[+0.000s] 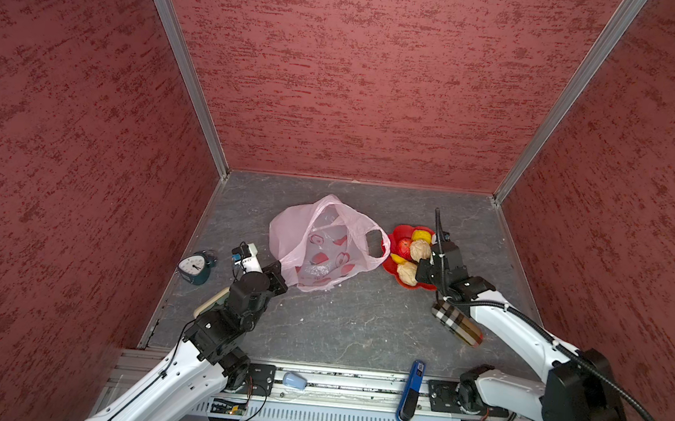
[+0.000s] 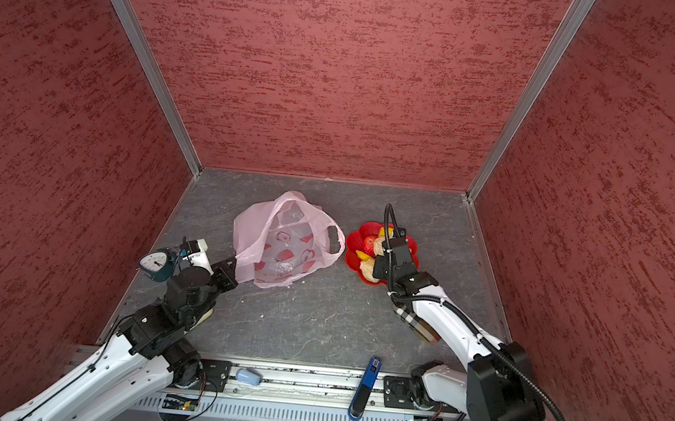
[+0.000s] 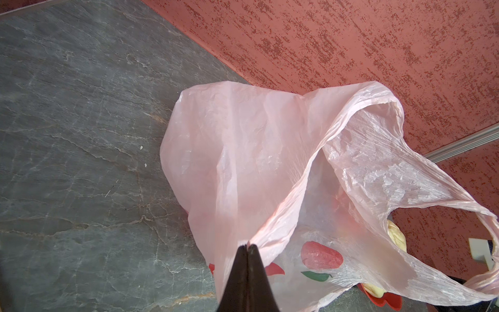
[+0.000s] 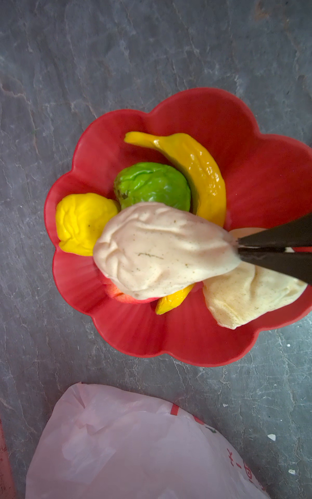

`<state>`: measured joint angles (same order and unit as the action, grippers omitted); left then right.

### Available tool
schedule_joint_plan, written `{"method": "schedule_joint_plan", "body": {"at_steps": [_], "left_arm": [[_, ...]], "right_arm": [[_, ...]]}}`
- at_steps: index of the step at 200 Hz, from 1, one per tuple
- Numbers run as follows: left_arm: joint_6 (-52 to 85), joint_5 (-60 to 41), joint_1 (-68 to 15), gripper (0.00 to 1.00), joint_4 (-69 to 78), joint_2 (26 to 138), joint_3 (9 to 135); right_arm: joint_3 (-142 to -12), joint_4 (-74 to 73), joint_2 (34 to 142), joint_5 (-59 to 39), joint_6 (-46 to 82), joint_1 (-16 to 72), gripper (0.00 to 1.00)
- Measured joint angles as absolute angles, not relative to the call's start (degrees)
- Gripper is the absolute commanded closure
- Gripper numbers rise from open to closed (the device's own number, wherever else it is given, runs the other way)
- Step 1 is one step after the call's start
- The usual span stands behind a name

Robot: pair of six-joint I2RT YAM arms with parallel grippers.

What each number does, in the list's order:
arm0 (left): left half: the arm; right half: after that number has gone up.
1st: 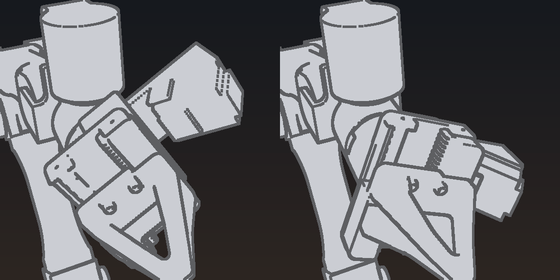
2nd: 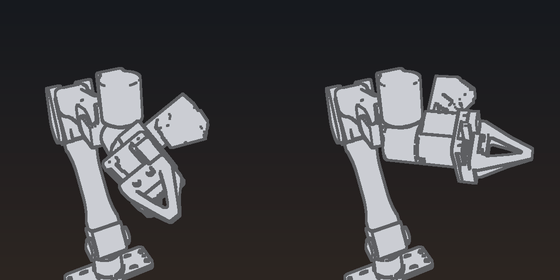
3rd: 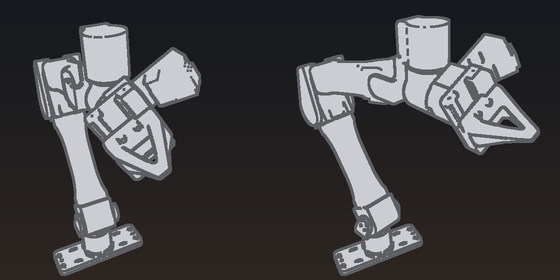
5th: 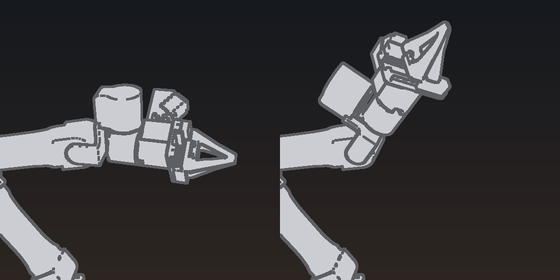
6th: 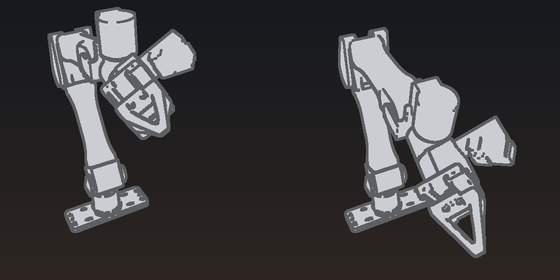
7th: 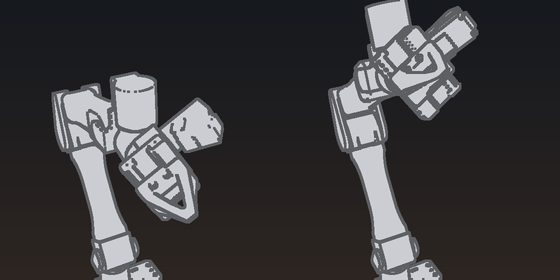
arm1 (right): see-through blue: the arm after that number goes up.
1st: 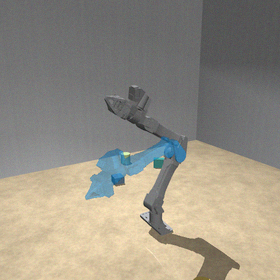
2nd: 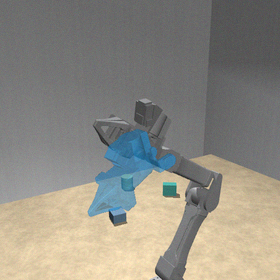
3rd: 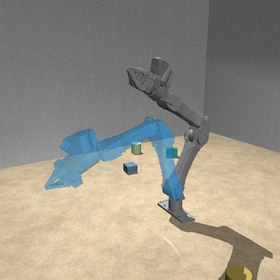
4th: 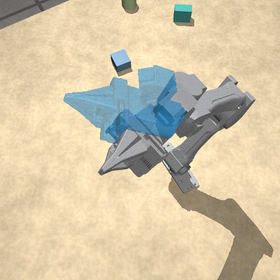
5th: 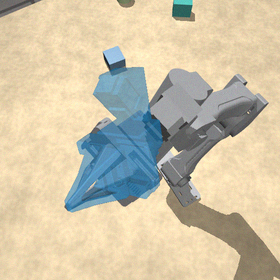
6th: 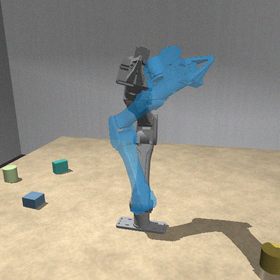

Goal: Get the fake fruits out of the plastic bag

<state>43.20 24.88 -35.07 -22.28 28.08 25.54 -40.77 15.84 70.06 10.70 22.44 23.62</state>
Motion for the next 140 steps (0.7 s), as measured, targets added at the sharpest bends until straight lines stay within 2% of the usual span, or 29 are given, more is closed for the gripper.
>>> {"method": "schedule_joint_plan", "body": {"at_steps": [62, 140], "left_arm": [[43.2, 24.49, -35.07, 0.94, -22.28, 28.05, 25.54], [43.2, 24.43, -35.07, 0.94, -22.26, 28.05, 25.54]], "right_arm": [[-40.29, 15.68, 70.04, 10.7, 22.98, 23.62, 1.0], [-39.29, 15.68, 69.43, 10.7, 23.42, 23.62, 0.95]]}}
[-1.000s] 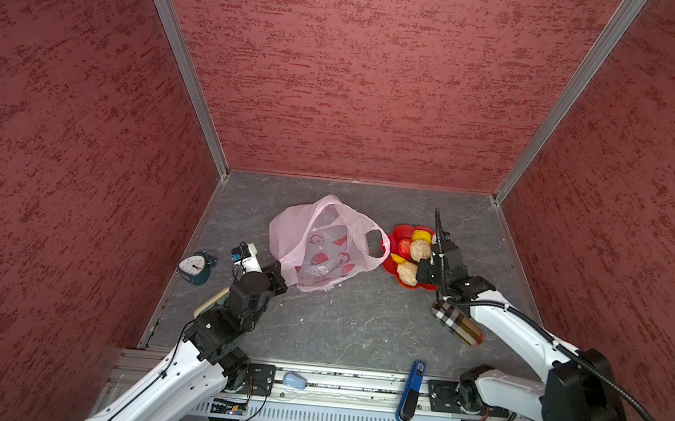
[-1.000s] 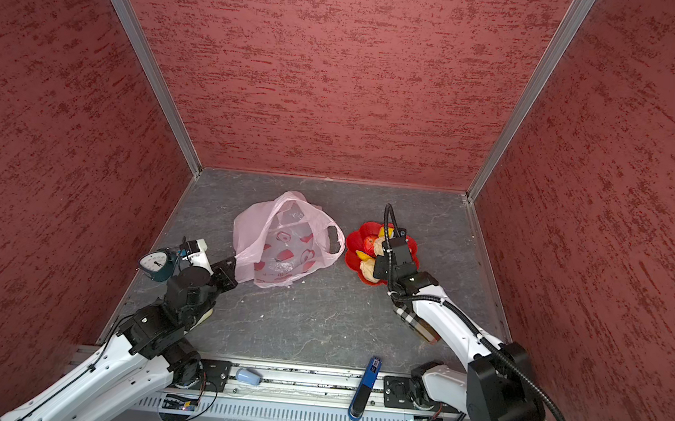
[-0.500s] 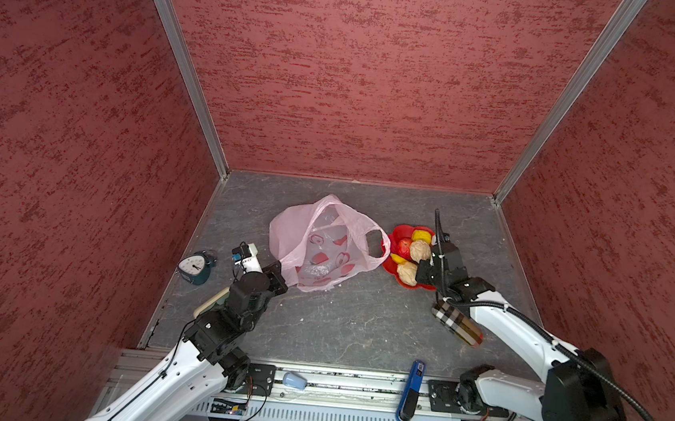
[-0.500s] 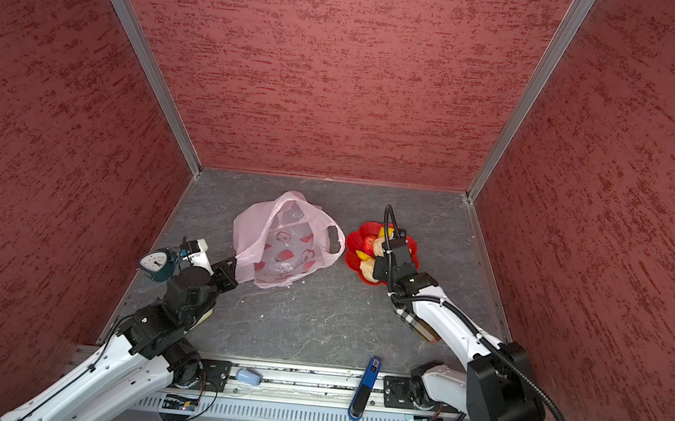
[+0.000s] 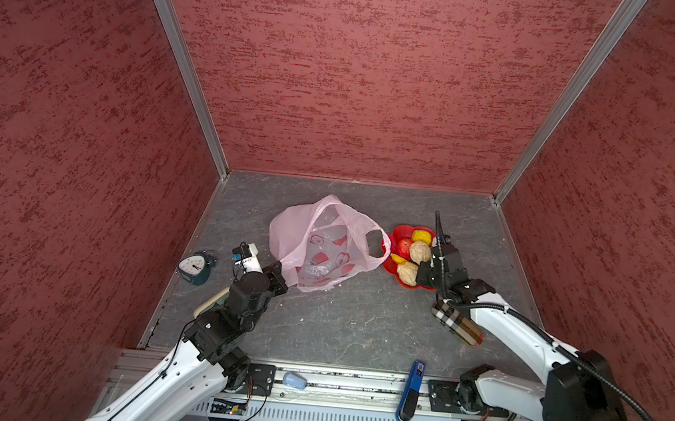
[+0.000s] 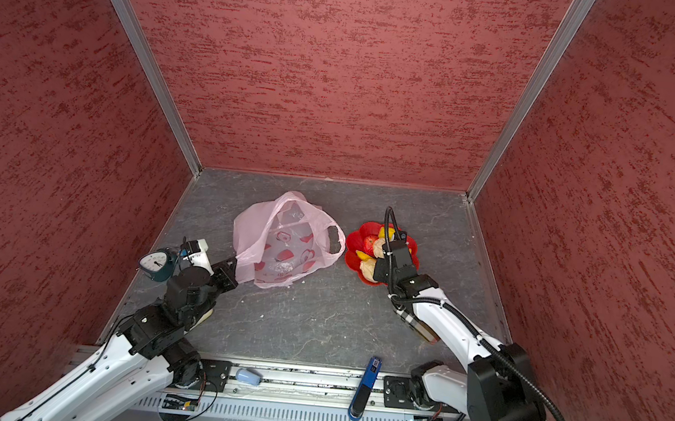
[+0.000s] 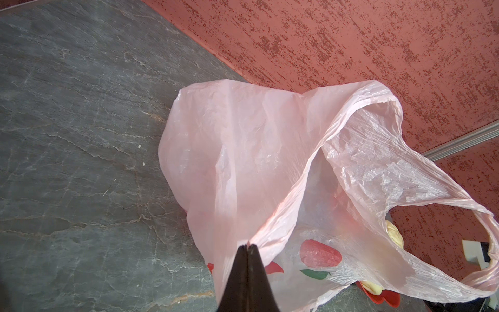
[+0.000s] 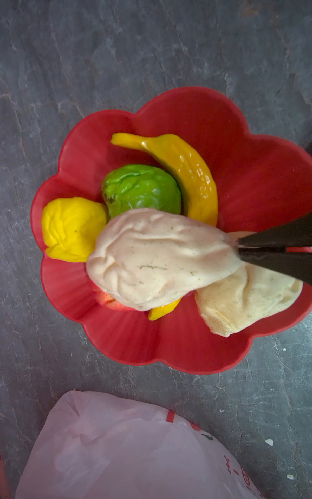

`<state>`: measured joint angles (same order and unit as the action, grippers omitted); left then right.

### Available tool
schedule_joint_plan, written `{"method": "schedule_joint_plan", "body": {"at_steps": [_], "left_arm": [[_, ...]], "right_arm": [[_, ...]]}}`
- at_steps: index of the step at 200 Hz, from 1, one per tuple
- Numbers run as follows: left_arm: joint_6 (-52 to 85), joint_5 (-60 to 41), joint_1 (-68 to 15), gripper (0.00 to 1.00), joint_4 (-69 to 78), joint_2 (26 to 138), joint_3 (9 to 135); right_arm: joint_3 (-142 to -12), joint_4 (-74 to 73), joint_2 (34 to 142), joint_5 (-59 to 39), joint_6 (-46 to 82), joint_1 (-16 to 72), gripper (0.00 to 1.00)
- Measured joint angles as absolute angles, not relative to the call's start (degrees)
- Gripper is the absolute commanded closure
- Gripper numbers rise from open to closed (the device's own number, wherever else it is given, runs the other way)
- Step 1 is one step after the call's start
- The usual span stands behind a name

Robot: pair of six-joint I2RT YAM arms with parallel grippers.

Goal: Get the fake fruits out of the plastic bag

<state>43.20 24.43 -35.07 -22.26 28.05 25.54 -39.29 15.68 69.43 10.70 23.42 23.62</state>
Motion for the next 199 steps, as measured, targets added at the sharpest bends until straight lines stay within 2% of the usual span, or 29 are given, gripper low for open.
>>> {"method": "schedule_joint_plan", "body": {"at_steps": [164, 199], "left_arm": [[42.96, 24.01, -35.07, 0.93, -21.3, 30.68, 25.61], [41.85, 23.86, -35.05, 0.93, -19.4, 33.36, 26.63]], "right_arm": [[-38.37, 15.79, 67.66, 10.72, 24.49, 23.62, 0.78], [-38.5, 16.4, 66.0, 10.81, 24.67, 23.62, 0.7]]}}
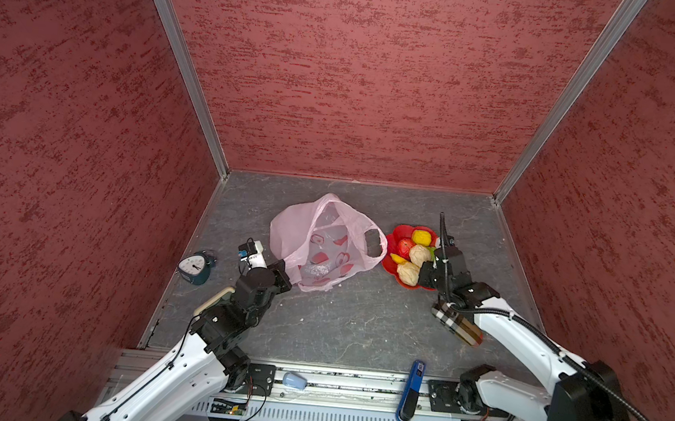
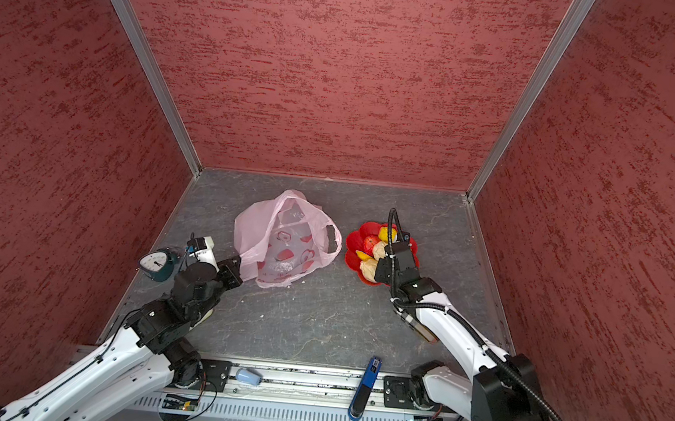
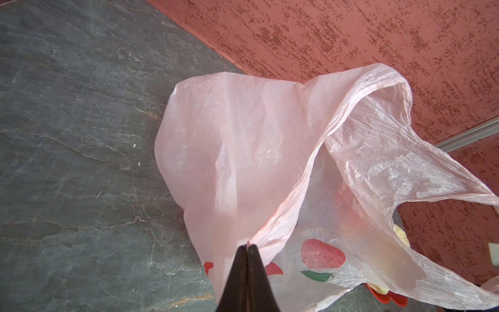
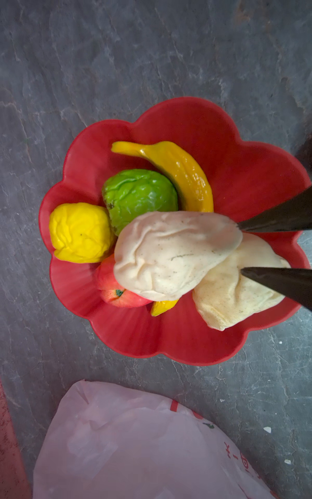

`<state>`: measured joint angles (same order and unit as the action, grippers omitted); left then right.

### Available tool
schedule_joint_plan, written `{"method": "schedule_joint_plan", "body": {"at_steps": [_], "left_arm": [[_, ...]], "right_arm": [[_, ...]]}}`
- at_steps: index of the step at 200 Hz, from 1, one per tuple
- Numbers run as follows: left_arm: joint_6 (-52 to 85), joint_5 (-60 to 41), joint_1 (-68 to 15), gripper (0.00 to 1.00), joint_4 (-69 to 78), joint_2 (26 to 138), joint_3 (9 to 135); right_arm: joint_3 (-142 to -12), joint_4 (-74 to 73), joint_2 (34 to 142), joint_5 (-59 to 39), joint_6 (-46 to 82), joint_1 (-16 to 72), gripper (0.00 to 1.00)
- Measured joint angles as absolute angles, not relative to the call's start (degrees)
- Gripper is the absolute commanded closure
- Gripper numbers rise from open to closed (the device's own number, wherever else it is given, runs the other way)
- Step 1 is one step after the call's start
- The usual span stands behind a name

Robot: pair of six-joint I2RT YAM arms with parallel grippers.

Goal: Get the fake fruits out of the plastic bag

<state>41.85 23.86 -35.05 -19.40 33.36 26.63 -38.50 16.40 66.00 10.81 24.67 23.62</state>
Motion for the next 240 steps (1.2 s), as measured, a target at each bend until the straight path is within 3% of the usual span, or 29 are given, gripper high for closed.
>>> {"method": "schedule_joint_plan", "body": {"at_steps": [37, 110, 240], "left_arm": [[40.03, 22.7, -34.06, 0.92, -16.58, 36.45, 28.58], [37.78, 17.98, -28.69, 0.93, -7.25, 43.22, 28.77], [35.11, 9.65, -24.86, 0.93, 18.28, 78.39, 43.62]], "right_arm": [[-39.07, 16.88, 64.16, 11.27, 24.69, 23.62, 0.62], [-42.96, 18.15, 63.18, 12.1, 24.71, 23.46, 0.6], [-44.56, 20.25, 61.54, 13.34, 24.88, 22.35, 0.56]]}}
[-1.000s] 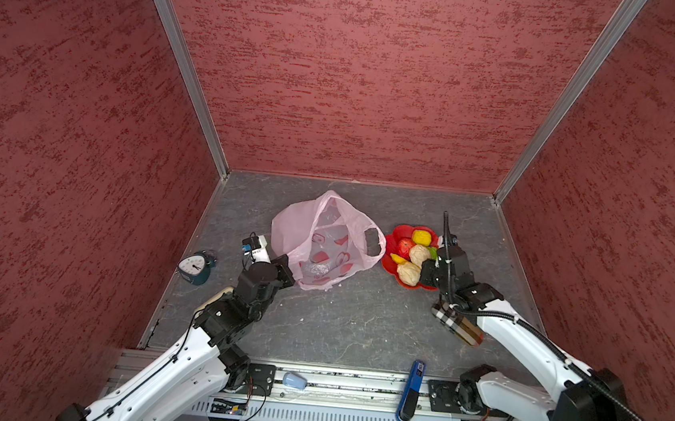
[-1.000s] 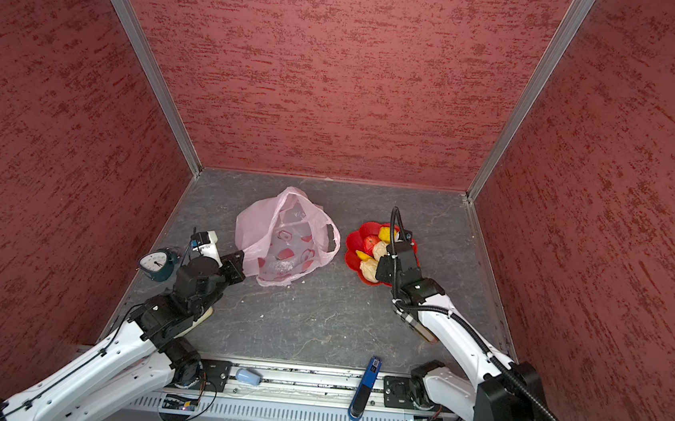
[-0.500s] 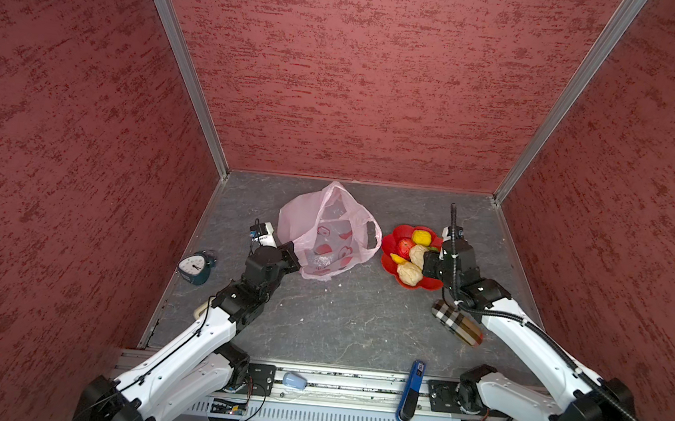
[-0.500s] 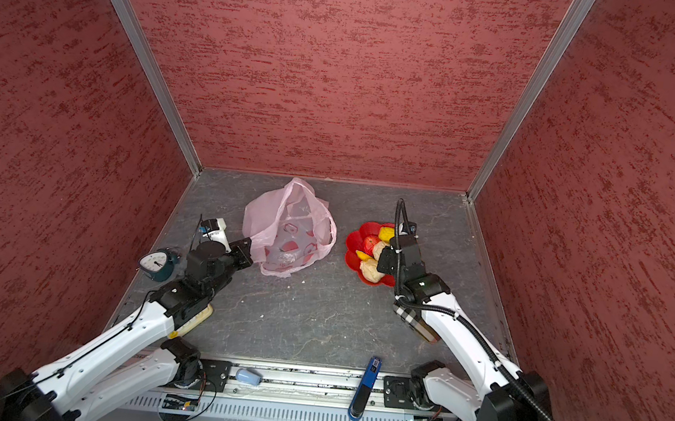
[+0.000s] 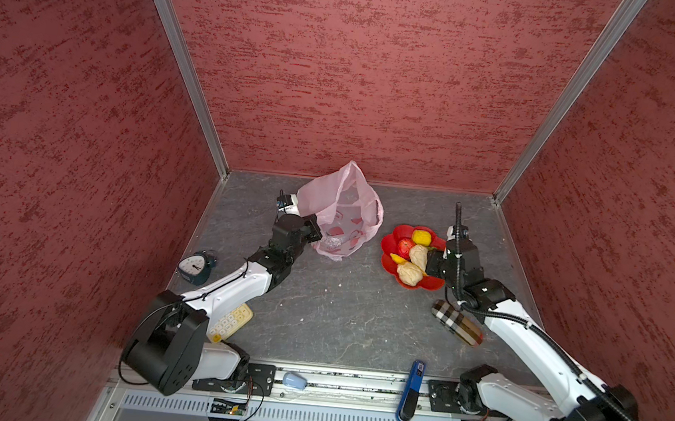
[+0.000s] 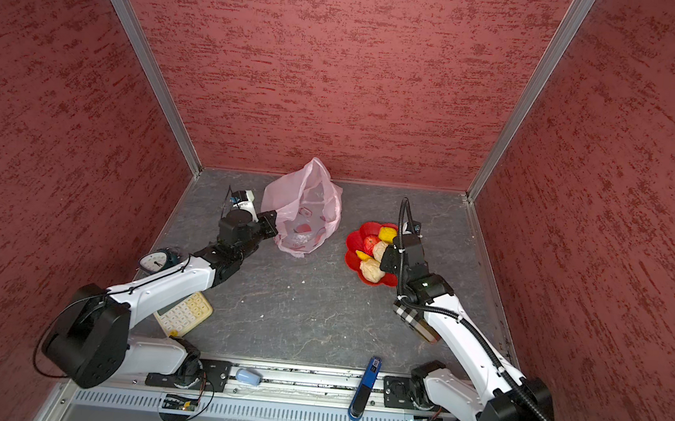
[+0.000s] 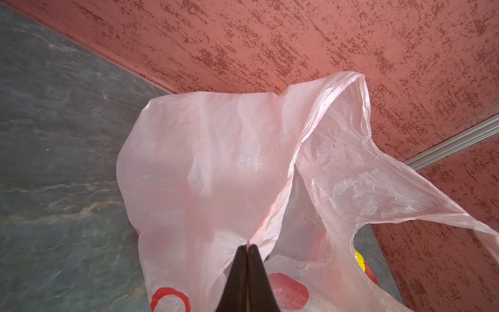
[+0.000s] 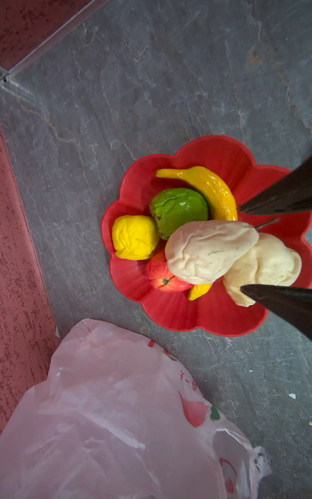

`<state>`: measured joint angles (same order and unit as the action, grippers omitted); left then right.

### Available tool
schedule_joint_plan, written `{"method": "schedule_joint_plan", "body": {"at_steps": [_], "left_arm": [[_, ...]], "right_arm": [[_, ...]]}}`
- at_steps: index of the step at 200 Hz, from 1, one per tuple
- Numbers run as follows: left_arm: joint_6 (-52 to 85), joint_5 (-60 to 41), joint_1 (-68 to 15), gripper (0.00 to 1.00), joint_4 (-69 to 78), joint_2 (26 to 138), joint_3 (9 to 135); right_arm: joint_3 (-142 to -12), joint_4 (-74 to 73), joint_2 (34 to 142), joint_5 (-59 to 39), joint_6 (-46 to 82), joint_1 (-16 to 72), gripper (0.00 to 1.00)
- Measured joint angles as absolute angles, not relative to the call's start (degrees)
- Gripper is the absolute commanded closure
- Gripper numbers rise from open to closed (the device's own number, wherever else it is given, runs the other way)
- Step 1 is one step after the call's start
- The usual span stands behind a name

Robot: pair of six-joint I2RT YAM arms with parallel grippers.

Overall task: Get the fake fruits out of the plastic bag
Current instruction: 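Release the pink bag with the left gripper while the right gripper rises off the plate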

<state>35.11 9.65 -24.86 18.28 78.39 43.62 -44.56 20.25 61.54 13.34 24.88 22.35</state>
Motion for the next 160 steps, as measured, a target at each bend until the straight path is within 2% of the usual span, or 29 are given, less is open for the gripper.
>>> {"method": "schedule_joint_plan", "body": {"at_steps": [51, 68, 112, 160], "left_arm": [[35.14, 7.75, -24.64, 0.93, 22.61, 87.53, 50.85], [35.11, 7.05, -24.58, 0.89, 23.31, 89.91, 53.06], [34.72, 6.31, -24.6, 0.64, 22.98, 91.24, 56.07], [32.18, 7.16, -24.43, 0.35, 18.55, 85.73, 56.25]], "right_arm": [[-44.73, 20.4, 61.47, 13.39, 24.86, 21.74, 0.56], [-44.73, 20.4, 61.47, 13.39, 24.86, 21.43, 0.56], [-44.73, 20.38, 61.43, 13.3, 24.86, 20.78, 0.54], [-44.73, 19.99, 60.73, 12.64, 24.86, 20.75, 0.52]]}}
